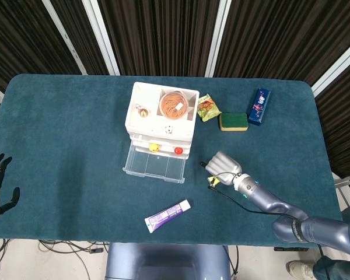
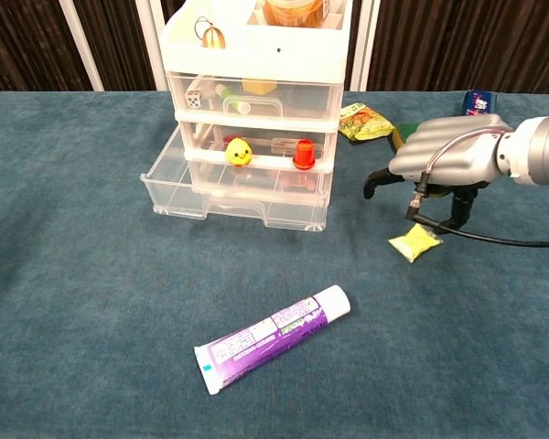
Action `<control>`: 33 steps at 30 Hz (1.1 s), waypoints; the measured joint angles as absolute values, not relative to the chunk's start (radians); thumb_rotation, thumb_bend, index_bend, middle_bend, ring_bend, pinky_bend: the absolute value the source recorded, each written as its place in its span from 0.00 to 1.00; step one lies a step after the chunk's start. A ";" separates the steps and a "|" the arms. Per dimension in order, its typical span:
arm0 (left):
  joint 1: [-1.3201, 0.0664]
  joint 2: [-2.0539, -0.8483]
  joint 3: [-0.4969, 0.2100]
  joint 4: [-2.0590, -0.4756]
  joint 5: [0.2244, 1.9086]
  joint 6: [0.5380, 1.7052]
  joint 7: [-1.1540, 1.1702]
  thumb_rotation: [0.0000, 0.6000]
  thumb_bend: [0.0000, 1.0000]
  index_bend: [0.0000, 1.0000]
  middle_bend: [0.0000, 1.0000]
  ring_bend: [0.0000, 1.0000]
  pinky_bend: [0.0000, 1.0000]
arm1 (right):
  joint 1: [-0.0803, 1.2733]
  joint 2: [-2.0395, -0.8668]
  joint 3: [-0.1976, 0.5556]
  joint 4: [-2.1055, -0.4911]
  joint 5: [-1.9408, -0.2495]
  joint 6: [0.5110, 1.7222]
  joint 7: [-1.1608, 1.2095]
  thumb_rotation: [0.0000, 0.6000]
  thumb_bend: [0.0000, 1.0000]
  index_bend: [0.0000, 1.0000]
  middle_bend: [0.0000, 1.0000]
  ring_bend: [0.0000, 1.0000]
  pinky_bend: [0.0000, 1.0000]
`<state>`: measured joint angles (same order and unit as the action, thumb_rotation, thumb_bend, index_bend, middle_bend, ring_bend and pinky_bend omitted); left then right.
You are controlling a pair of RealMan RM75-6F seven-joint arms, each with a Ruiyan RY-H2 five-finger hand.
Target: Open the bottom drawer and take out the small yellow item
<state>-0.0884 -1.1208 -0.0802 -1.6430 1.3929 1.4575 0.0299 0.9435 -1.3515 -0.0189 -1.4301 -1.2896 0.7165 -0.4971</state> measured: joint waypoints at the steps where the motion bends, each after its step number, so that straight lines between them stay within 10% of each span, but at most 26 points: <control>1: -0.088 -1.121 -0.080 -1.643 1.393 1.458 0.030 1.00 0.44 0.05 0.00 0.00 0.00 | 0.945 -1.344 -0.018 -1.439 -1.277 0.710 -0.507 1.00 0.28 0.15 0.99 1.00 1.00; 14: -0.088 -1.125 -0.079 -1.642 1.398 1.462 0.038 1.00 0.44 0.05 0.00 0.00 0.00 | 0.879 -1.148 0.016 -1.663 -1.177 0.853 -0.550 1.00 0.27 0.13 0.89 0.97 0.99; 27: -0.087 -1.128 -0.078 -1.639 1.405 1.470 0.049 1.00 0.44 0.05 0.00 0.00 0.00 | 0.618 -0.947 0.011 -1.872 -1.174 1.227 -0.508 1.00 0.19 0.13 0.36 0.51 0.44; 33: -0.086 -1.130 -0.079 -1.633 1.415 1.484 0.059 1.00 0.44 0.05 0.00 0.00 0.00 | 0.478 -0.969 -0.016 -1.871 -1.262 1.396 -0.428 1.00 0.17 0.10 0.19 0.33 0.35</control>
<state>-0.0860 -1.1297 -0.0793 -1.6332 1.4153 1.4841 0.0590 0.4784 -0.9689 -0.0165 -1.8712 -1.2618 1.3960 -0.4276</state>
